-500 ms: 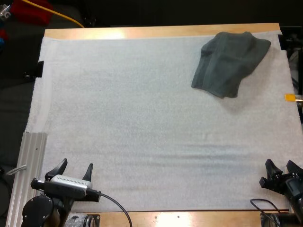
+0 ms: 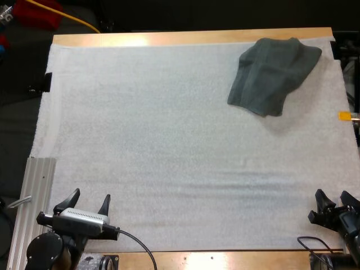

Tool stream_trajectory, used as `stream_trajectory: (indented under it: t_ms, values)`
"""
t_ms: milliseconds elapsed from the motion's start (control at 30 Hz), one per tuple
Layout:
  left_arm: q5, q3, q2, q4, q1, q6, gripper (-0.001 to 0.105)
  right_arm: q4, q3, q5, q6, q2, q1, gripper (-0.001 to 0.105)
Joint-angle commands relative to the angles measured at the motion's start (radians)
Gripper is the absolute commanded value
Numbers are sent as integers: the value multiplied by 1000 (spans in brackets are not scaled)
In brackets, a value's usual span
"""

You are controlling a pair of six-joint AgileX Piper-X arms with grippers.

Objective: Pick towel from pile, fold and stack

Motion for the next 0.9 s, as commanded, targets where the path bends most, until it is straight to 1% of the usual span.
stream_trajectory:
  t_ms: [0, 867]
  values:
    - [5, 0, -131, -5, -3, -4, 62, -4, -5, 0, -14, -45, -1, 59]
    - [5, 0, -131, -5, -3, -4, 62, -5, -5, -1, -3, -45, -1, 59]
